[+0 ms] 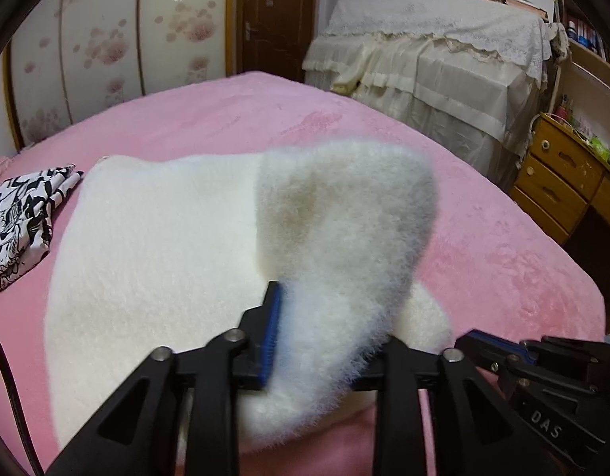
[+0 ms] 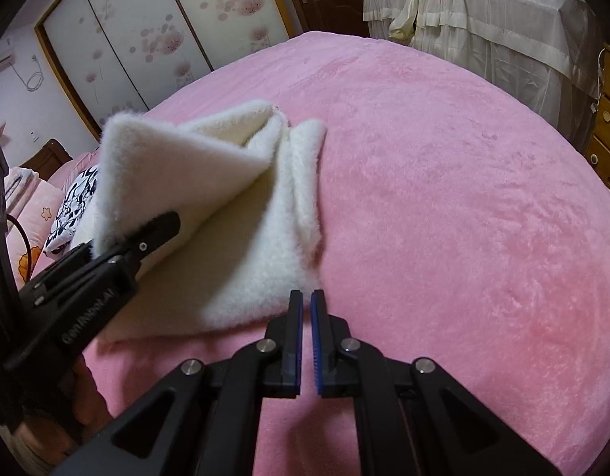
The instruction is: Fold large clothes
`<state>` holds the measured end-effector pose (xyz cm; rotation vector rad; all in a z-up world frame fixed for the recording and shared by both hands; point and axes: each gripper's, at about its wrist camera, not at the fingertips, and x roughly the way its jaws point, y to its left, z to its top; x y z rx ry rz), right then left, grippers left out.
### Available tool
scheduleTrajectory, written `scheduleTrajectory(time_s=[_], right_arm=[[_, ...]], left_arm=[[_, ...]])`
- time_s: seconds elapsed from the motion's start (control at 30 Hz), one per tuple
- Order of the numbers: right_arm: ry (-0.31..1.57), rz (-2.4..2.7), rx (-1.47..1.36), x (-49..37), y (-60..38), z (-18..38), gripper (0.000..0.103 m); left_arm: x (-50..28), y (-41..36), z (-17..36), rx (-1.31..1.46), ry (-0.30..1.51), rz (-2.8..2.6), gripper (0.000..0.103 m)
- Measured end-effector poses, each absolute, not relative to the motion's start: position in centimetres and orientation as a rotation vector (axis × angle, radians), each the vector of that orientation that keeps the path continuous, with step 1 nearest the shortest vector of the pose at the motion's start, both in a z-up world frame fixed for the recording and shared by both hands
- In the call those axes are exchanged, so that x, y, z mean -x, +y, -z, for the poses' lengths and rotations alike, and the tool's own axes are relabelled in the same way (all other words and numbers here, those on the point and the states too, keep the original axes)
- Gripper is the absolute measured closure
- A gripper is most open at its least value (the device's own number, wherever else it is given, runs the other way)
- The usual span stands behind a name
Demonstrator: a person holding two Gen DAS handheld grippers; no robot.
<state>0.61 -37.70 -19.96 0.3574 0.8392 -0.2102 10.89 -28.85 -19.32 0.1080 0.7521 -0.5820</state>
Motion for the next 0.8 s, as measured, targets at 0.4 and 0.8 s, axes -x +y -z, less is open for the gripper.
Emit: scheduleTrajectory(time_s=[0.4,0.8], right_arm=[[0.765,0.116,-0.341,-0.7,-38.6,14.0,0.062],[0.874,-0.059,-0.3,-10.2,-36.8,13.0,0.052]], left_arm=[[-11.1,-20.6,13.5,0.056,0.882,0.559,0.017],[-17.4,-11.8,18.6,0.105,1.039,0.232,0.017]])
